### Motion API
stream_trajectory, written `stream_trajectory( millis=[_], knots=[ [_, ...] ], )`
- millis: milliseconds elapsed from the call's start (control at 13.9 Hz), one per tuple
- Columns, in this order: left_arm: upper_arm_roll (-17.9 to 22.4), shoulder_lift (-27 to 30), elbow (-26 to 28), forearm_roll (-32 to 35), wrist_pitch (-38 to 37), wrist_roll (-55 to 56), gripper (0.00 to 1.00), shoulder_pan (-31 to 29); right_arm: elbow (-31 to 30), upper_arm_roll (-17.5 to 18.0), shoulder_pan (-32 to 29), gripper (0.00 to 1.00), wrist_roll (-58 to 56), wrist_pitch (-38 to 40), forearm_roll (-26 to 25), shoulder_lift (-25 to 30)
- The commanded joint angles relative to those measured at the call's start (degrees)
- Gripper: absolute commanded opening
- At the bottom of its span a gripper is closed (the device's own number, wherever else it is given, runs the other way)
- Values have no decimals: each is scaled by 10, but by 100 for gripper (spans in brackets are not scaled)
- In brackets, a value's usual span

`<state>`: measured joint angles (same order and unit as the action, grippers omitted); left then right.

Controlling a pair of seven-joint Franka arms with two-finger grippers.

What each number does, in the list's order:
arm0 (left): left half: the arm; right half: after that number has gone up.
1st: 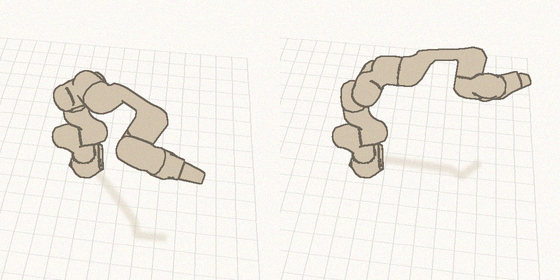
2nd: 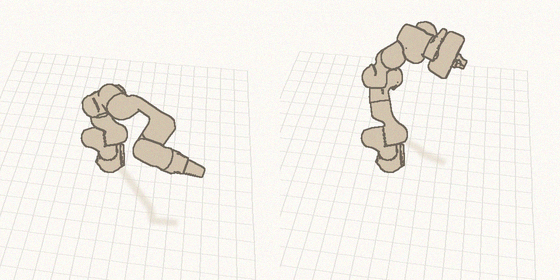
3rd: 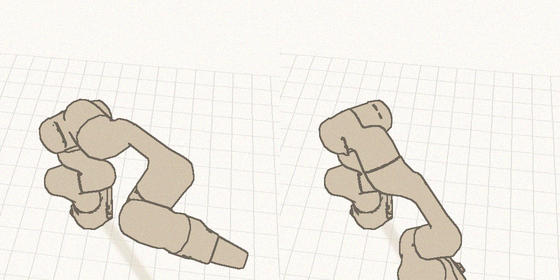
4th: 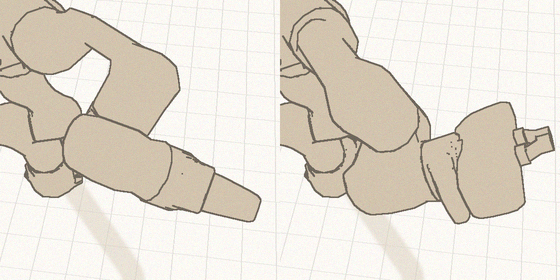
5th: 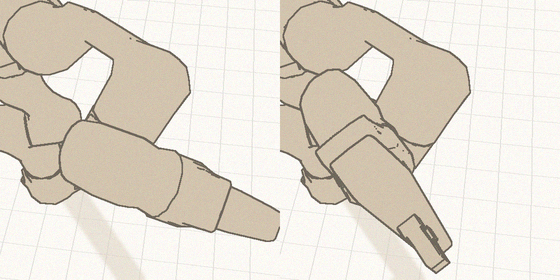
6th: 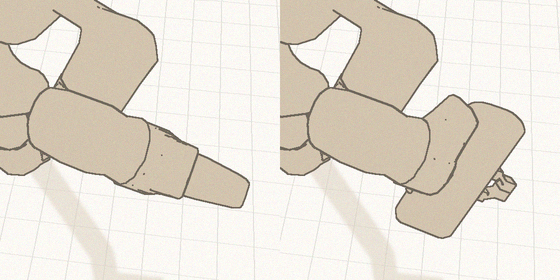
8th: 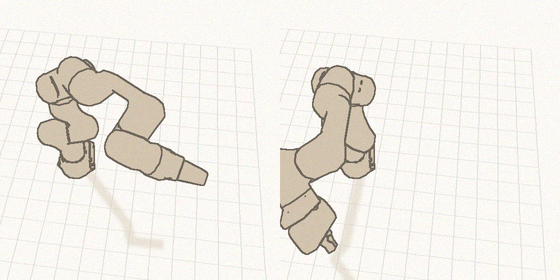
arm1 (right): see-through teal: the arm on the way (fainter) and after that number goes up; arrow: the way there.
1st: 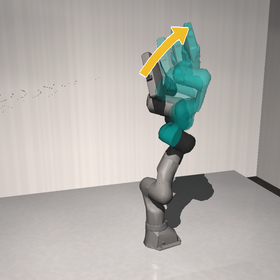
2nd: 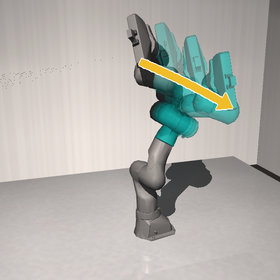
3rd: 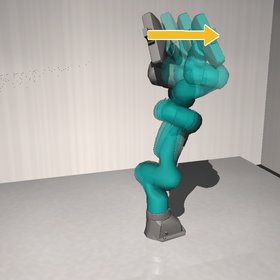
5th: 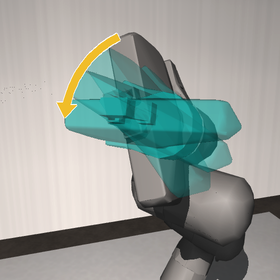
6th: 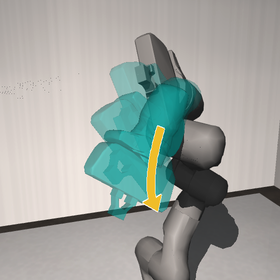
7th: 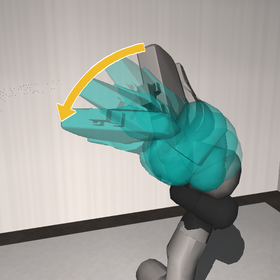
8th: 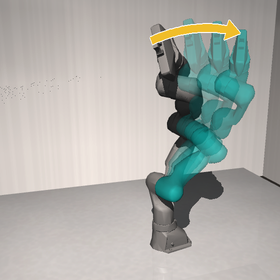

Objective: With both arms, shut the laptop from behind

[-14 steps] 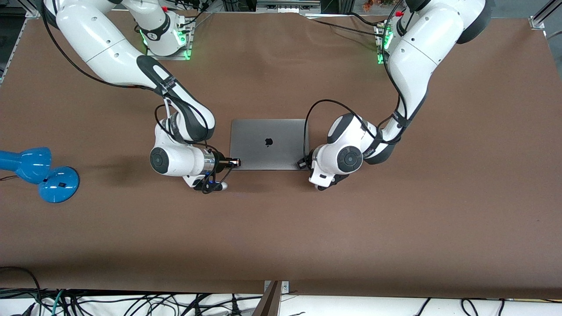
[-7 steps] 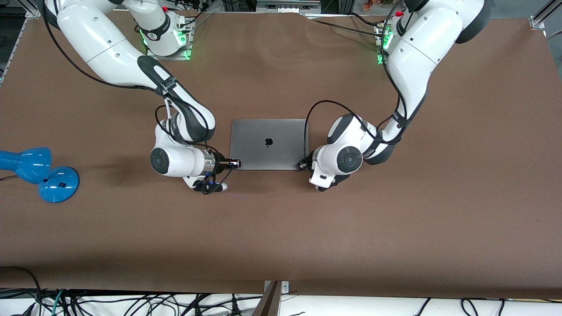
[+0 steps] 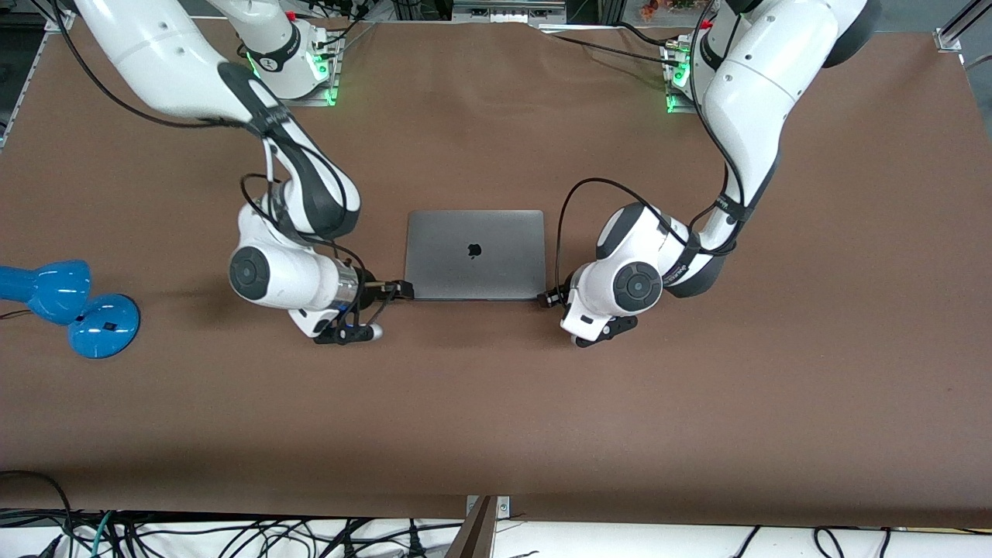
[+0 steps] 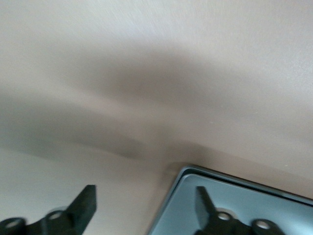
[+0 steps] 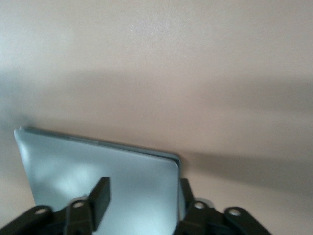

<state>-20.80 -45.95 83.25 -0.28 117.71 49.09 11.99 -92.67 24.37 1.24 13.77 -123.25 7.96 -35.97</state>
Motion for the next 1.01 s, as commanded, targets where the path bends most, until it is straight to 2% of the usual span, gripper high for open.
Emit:
stream_trajectory(
  millis=[0, 144, 361, 505, 649, 793, 938],
  knots=[
    [-2, 90, 78, 27, -16, -25, 100, -19, -17, -26, 0, 100, 6, 83, -13, 90],
    [-3, 141, 92, 27, -66, -72, 100, -35, -18, -45, -8, 100, 6, 126, -13, 141],
    [-3, 217, 118, 27, -102, -107, 100, -45, -14, -82, -13, 100, 6, 184, -19, 204],
    [-3, 255, 118, 27, -143, -166, 100, -68, -13, -103, -14, 100, 6, 202, -55, 239],
    [-4, 302, 123, 27, -179, -207, 100, -93, -14, -107, -17, 100, 7, 223, -101, 275],
    [-4, 347, 122, 27, -218, -231, 100, -101, -12, -113, -26, 100, 6, 251, -114, 309],
    [-3, 385, 121, 27, -248, -260, 100, -109, -12, -134, -26, 100, -2, 284, -115, 331]
  ],
)
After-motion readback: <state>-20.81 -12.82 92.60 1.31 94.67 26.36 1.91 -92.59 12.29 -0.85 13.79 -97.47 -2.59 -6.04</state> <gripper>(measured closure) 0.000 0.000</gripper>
